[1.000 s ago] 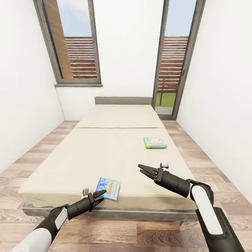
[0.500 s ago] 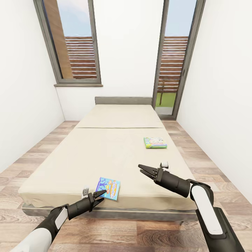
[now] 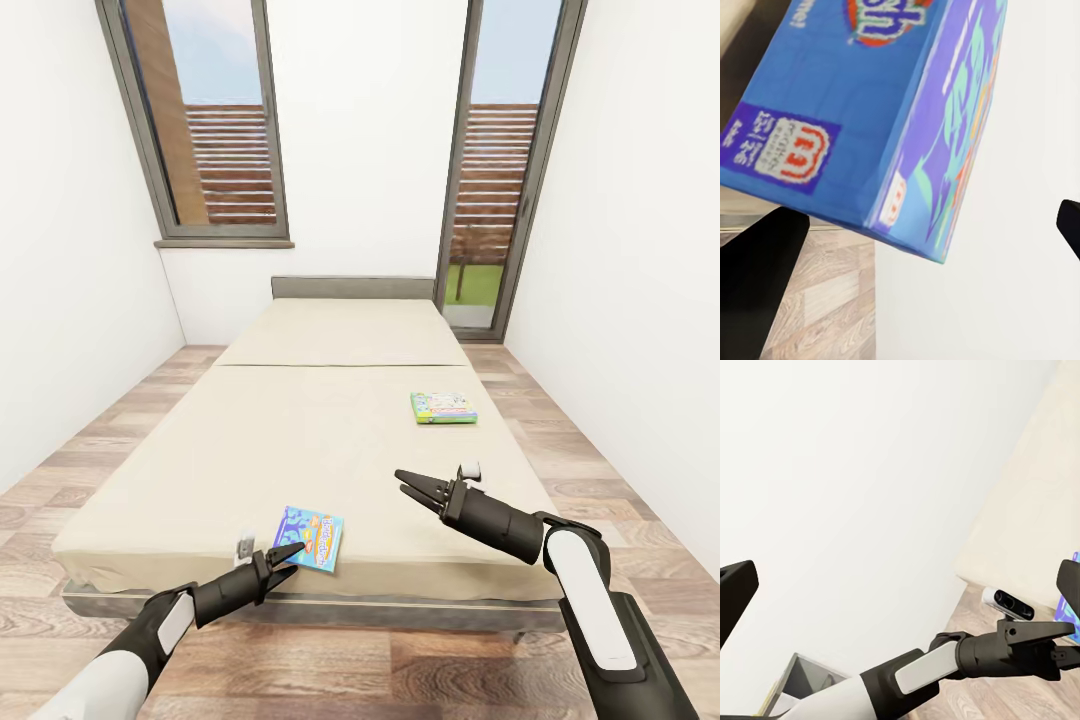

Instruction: Put all the toys in the child's room - the three board games (two on the bed and one on the table), the two jigsaw puzzles on the table, and the tennis ball on the table - inside the toy box on the table in the child's room.

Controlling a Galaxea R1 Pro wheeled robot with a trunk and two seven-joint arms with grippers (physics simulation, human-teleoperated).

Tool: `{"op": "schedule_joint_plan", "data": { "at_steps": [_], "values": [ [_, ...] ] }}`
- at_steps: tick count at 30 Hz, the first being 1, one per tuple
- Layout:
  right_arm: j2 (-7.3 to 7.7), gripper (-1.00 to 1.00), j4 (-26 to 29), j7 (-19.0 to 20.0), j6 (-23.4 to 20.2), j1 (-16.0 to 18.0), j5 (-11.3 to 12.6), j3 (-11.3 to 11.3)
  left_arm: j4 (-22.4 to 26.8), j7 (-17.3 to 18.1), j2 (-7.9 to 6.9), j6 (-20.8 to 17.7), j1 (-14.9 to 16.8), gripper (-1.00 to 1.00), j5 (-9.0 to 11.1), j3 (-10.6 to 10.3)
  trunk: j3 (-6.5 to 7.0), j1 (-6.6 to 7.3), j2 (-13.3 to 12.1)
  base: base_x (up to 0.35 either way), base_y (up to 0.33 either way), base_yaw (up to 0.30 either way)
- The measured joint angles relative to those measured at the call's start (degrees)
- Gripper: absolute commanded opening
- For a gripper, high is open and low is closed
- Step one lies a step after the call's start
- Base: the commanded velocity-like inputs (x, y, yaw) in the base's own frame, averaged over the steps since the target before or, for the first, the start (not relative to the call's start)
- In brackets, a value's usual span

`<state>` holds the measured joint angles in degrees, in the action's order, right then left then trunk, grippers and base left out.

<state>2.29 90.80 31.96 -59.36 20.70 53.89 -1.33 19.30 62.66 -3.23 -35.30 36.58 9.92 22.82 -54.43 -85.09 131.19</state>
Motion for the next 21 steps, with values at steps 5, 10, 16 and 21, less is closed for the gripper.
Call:
{"op": "schedule_joint_plan", "data": {
  "at_steps": [5,10,16,21],
  "values": [
    [0.00,1.00,0.03,-0.02,0.00,0.00,0.00,0.00,-0.01,-0.01,0.03,-0.02,0.02,1.00,0.01,-0.01,0.00,0.00,0.00,0.000,0.000,0.000],
    [0.00,1.00,0.03,0.00,0.00,0.00,0.00,0.00,0.00,-0.05,0.03,-0.01,0.02,1.00,0.01,-0.01,0.00,0.00,0.00,-0.001,-0.006,0.000],
    [0.00,1.00,0.05,-0.01,-0.01,0.00,0.01,0.00,0.03,-0.08,0.08,0.41,0.28,1.00,0.41,0.39,0.00,0.00,0.00,-0.037,-0.091,0.000],
    [0.00,1.00,0.02,0.01,0.00,0.00,0.01,0.00,0.05,-0.07,0.05,0.55,0.28,1.00,0.67,0.55,0.00,0.00,0.00,-0.011,-0.030,0.000]
  ]
}}
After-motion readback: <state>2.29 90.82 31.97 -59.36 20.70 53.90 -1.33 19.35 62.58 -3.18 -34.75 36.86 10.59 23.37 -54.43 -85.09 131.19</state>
